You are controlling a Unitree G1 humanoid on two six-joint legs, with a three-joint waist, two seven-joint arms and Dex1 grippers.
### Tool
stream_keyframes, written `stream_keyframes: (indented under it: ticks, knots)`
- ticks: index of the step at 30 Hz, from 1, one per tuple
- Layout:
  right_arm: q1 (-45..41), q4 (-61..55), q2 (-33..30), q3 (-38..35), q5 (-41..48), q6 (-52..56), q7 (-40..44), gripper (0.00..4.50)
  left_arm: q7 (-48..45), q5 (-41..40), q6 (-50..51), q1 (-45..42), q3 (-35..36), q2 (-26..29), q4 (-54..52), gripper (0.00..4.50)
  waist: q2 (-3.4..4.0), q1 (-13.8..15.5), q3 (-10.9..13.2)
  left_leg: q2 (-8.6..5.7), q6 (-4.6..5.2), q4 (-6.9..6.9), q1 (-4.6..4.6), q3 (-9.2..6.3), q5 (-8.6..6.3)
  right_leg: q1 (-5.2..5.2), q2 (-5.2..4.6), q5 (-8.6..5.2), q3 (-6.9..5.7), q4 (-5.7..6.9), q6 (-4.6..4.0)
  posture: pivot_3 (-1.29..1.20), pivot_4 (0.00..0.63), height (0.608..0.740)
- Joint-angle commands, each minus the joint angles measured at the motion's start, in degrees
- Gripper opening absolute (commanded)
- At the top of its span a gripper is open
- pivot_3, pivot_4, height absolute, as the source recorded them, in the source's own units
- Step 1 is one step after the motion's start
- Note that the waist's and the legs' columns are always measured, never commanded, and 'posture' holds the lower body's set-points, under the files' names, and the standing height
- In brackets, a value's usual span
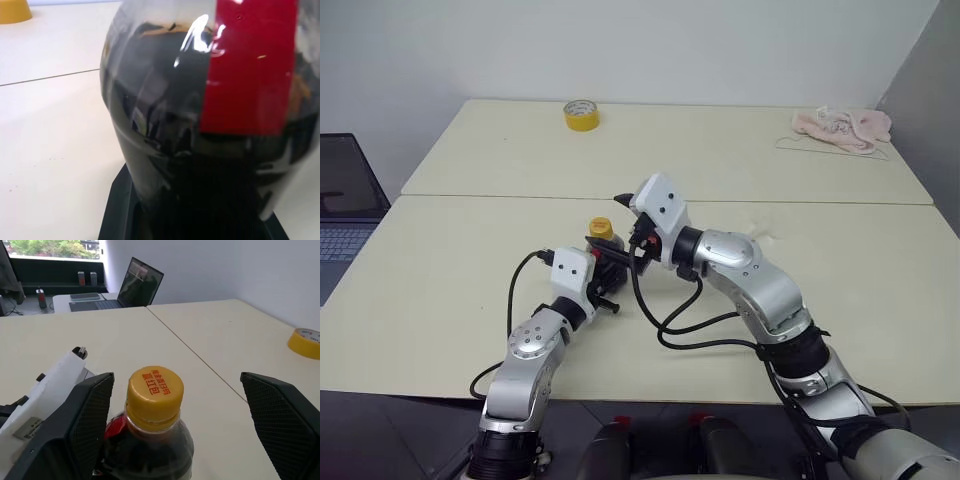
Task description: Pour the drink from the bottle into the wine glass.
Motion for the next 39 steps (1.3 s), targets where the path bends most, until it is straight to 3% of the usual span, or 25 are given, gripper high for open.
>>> stream_keyframes:
  ticks: [1,29,39]
  knots:
    - [-1.3,-1.2,0.4,-0.8,-0.6,-1.1,-0.5,4.32,-0.3,0.1,-1.2,0.0,-0.4,0.1,-1.4,0.75,0.0,0.0,0.0,0.0,0.0,0.0,0.0,0.0,0.0,0.0,0.0,0.0,0.0,0.0,0.0,0.0,0.15,0.74]
    - [2.7,-4.0,-4.7,-8.3,2.4,3.3,-1.5,4.32,-0.5,0.2,-1.5,0.6,-0.2,0.6,-1.3,0.75,0.0,0.0,0.0,0.0,0.0,-0.01,0.01,0.0,0.0,0.02,0.0,0.0,0.0,-0.01,0.0,0.0,0.15,0.74]
    - [4.6,-11.8,-8.0,-5.0,8.5,5.7,7.2,4.32,-0.8,0.2,-1.5,0.3,-0.1,0.6,-1.1,0.75,0.0,-0.1,0.0,0.0,0.02,-0.03,0.01,0.0,-0.01,0.03,0.0,0.0,-0.01,-0.01,0.0,0.0,0.15,0.74]
